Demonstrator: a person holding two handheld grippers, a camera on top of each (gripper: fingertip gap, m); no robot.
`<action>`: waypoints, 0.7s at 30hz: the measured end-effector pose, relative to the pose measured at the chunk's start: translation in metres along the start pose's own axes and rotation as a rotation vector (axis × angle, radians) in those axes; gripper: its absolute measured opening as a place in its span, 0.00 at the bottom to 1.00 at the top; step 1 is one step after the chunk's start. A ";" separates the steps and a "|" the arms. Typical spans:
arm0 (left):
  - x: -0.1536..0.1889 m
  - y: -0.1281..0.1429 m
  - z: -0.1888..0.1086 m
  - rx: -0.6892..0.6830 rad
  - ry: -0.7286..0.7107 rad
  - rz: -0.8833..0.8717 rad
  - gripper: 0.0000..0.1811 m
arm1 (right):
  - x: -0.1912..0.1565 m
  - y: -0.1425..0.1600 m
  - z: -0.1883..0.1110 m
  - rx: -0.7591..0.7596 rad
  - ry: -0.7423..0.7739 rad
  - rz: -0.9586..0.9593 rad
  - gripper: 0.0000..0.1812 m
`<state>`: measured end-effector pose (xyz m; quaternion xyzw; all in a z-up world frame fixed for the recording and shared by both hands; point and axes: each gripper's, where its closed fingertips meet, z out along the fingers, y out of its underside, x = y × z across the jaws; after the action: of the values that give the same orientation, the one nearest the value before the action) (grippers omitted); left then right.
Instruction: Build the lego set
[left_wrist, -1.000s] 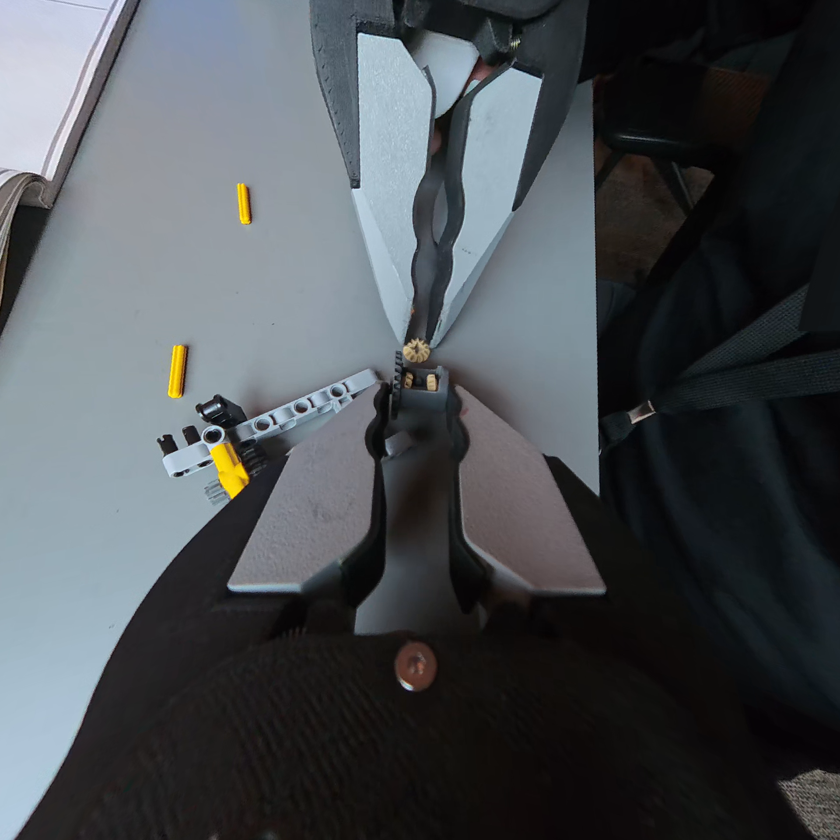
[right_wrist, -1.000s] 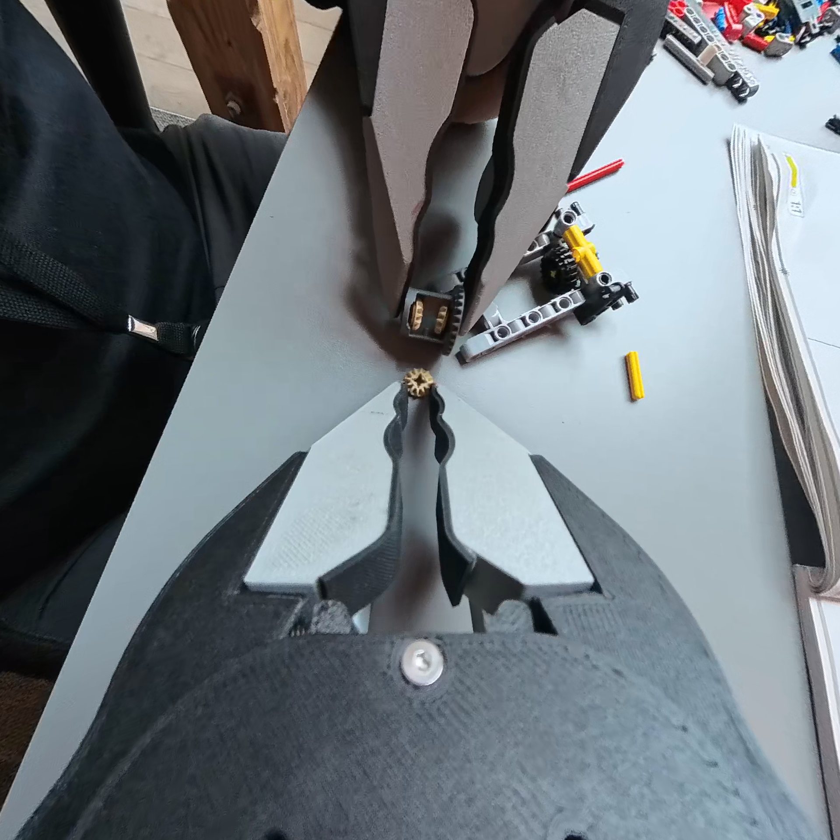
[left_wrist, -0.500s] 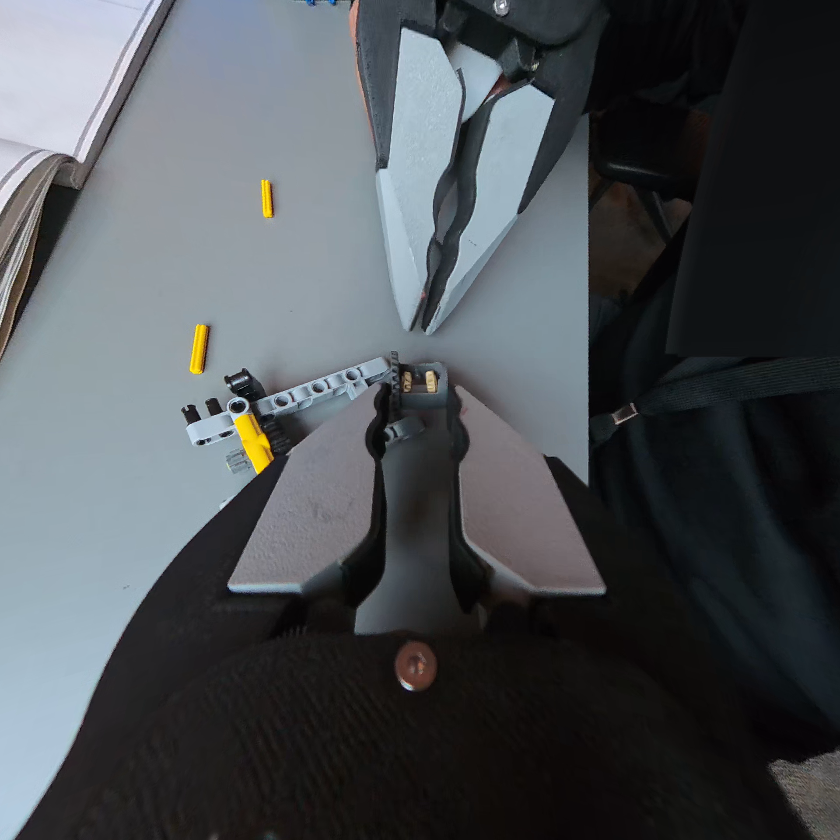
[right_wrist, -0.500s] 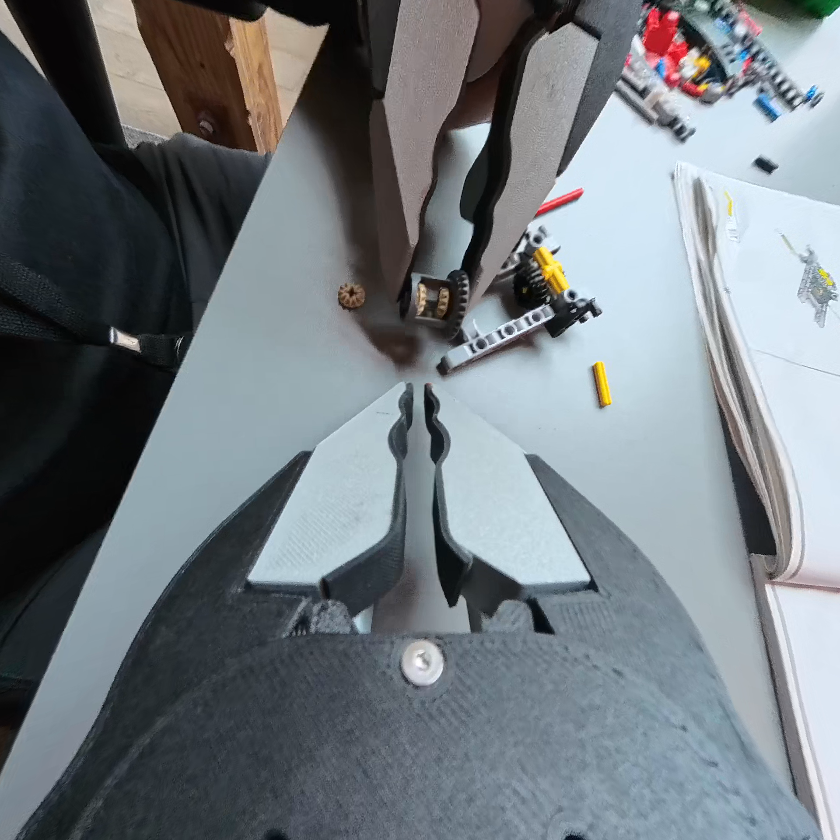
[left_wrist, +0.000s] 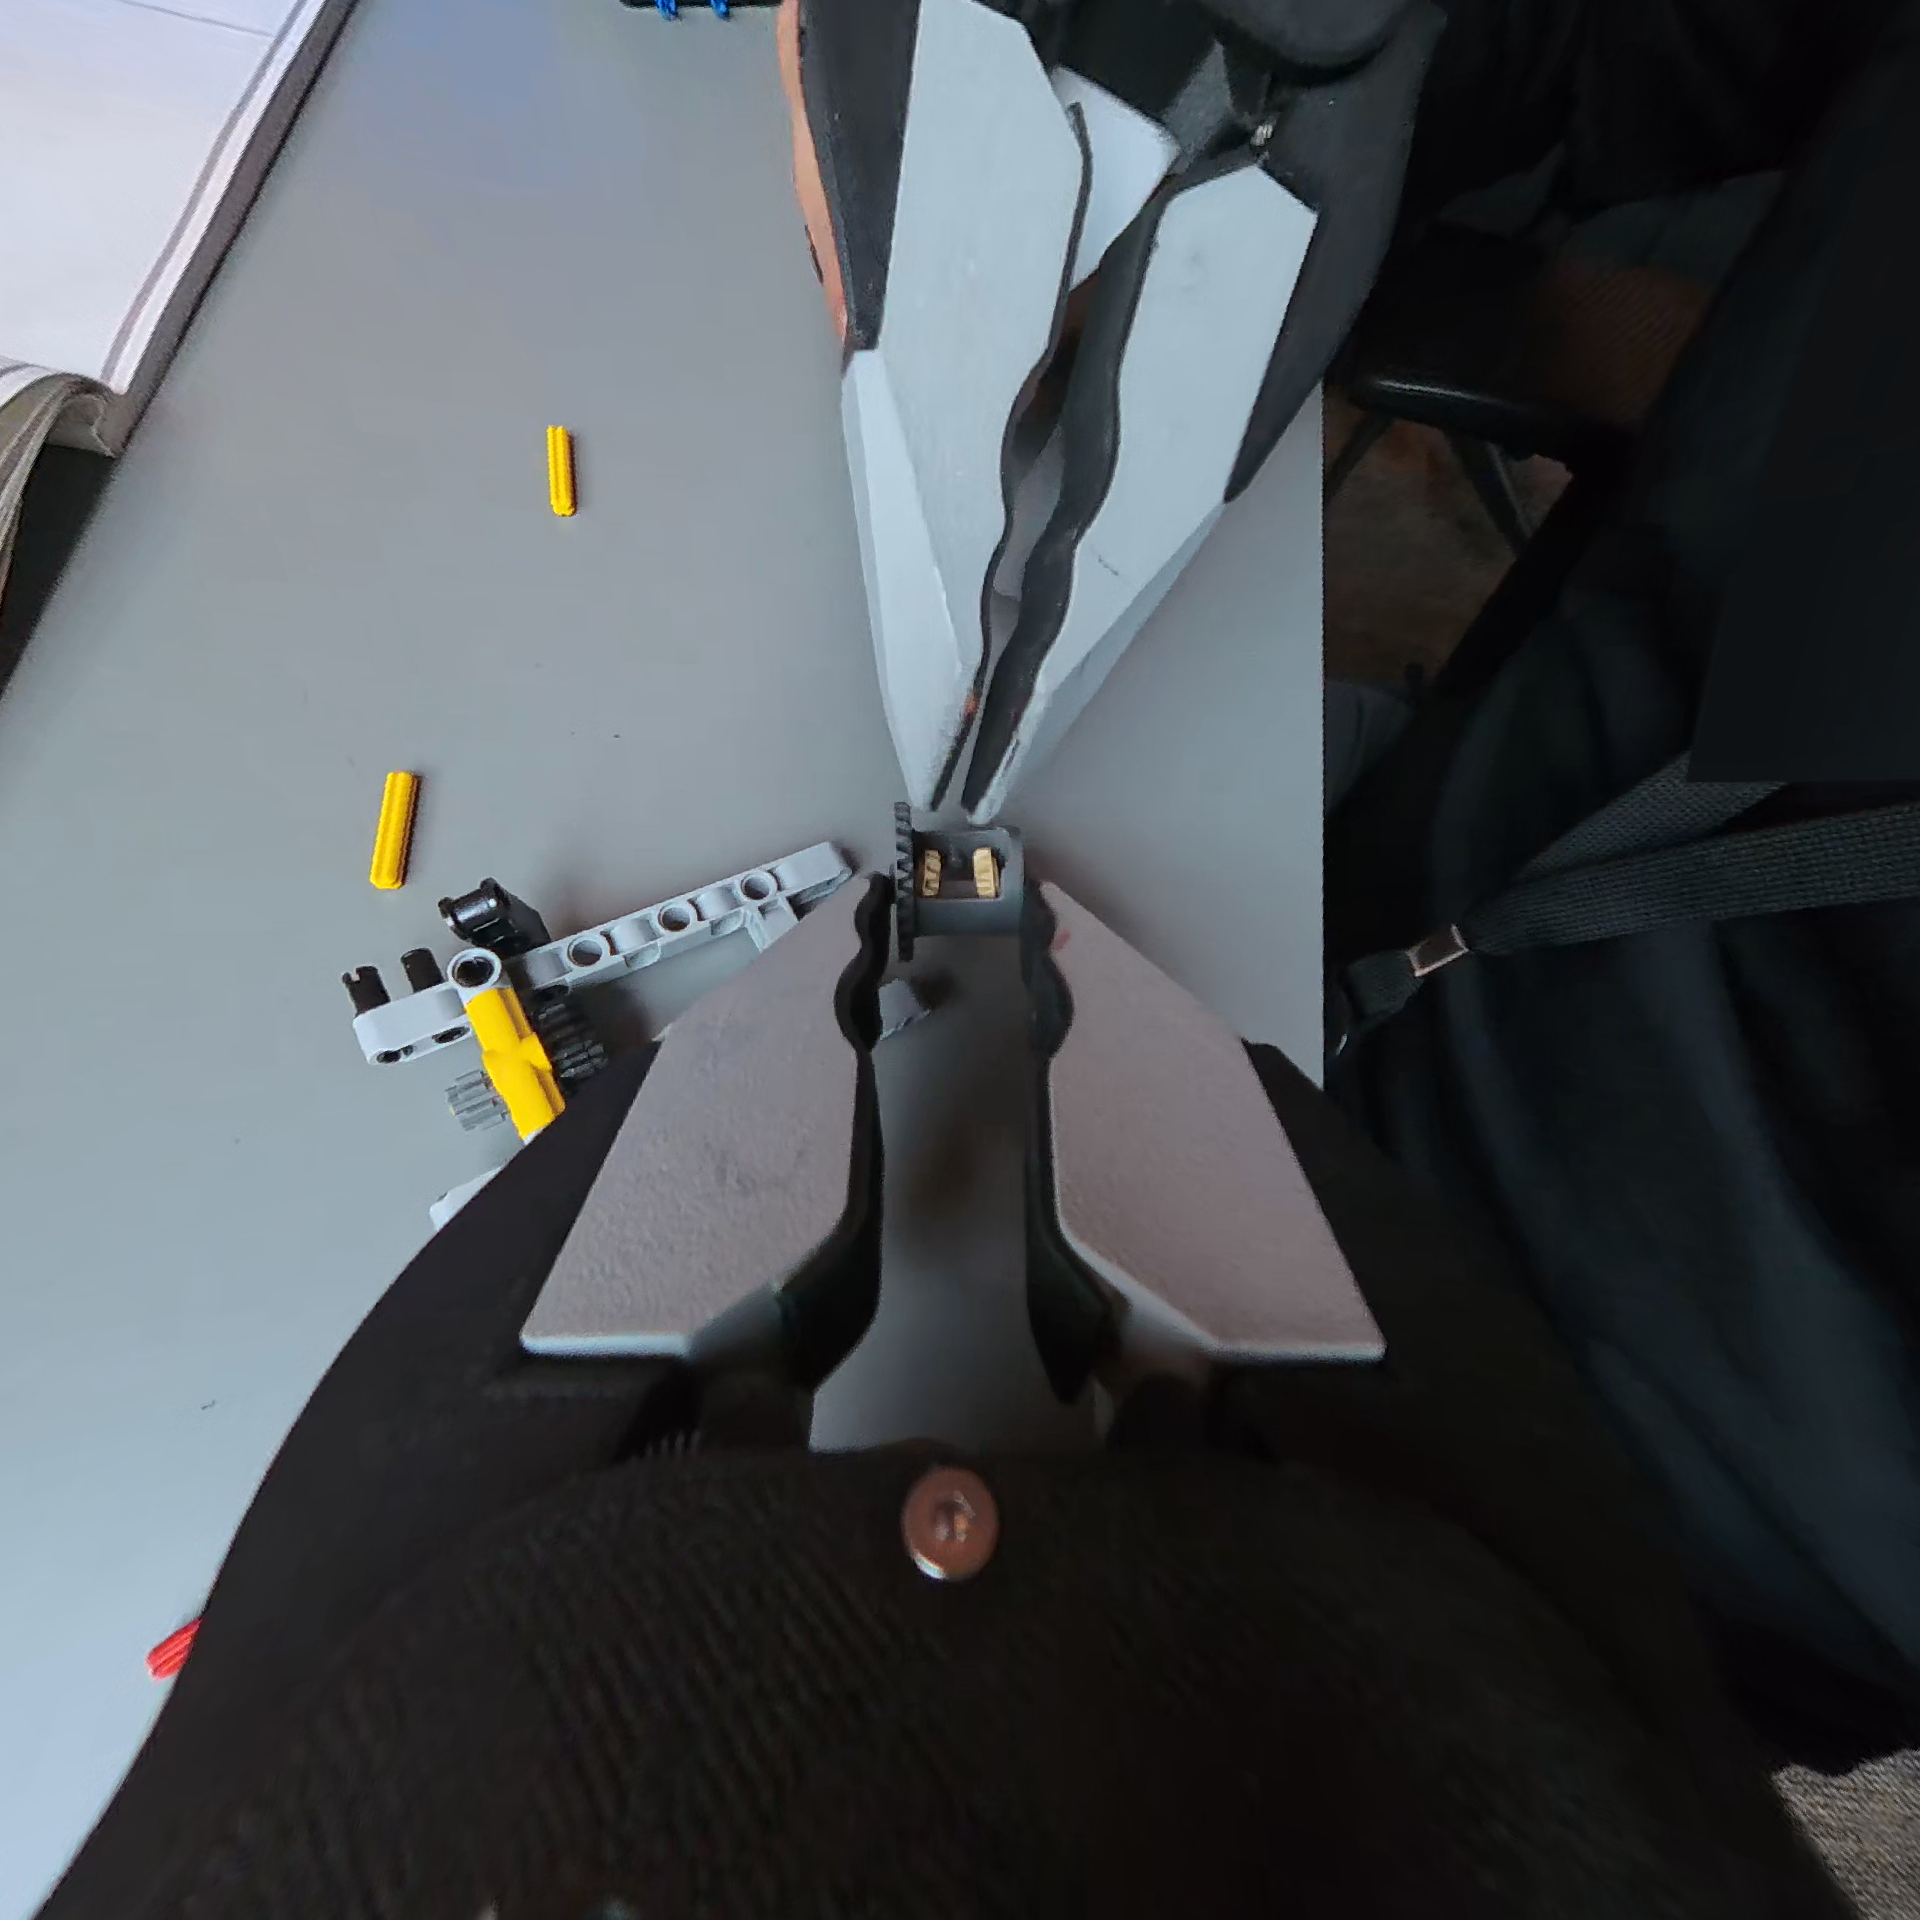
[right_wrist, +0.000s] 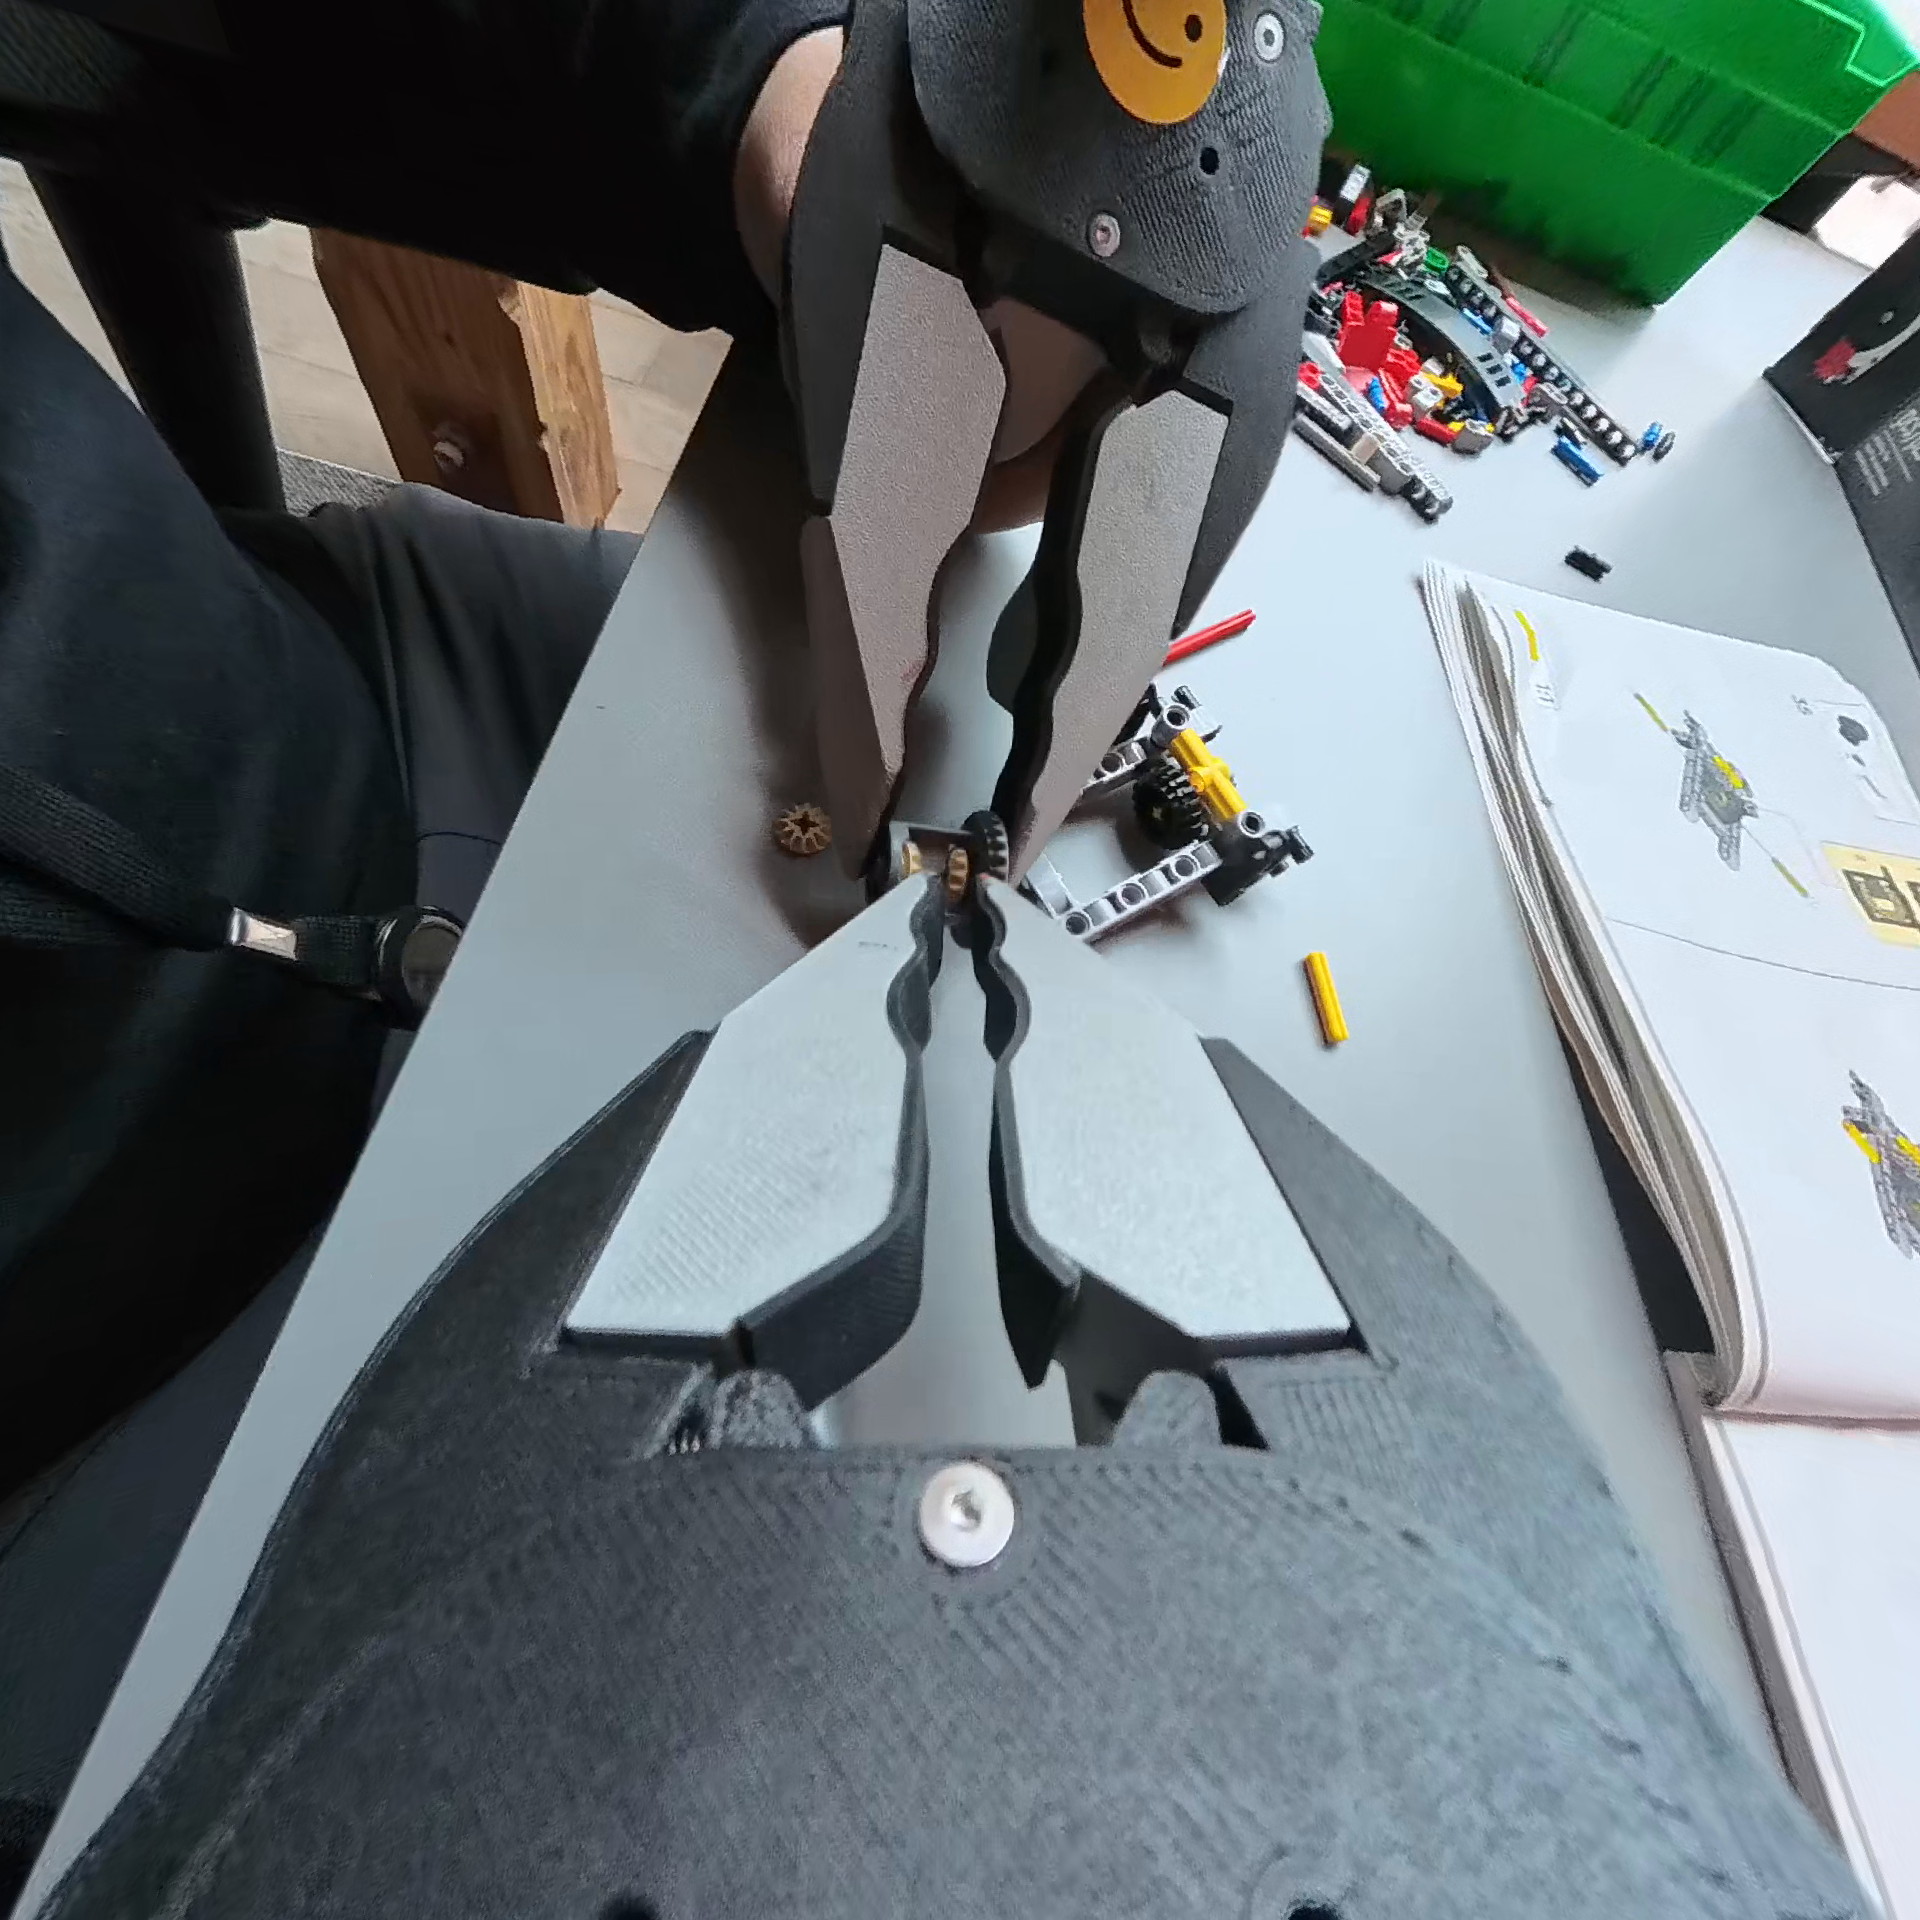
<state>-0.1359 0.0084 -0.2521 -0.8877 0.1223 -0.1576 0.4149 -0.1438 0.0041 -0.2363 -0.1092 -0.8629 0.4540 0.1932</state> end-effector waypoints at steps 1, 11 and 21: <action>0.000 -0.001 0.000 0.004 -0.001 0.002 0.12 | 0.000 0.000 0.001 -0.004 0.004 -0.008 0.01; -0.002 0.002 0.004 -0.022 -0.016 -0.045 0.12 | 0.000 0.007 0.008 -0.066 0.052 -0.074 0.00; -0.012 0.003 0.000 -0.051 -0.145 0.088 0.12 | 0.000 0.002 0.001 0.003 -0.032 0.004 0.00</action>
<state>-0.1474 0.0108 -0.2570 -0.9008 0.1349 -0.0714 0.4065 -0.1439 0.0049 -0.2387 -0.1034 -0.8651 0.4572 0.1785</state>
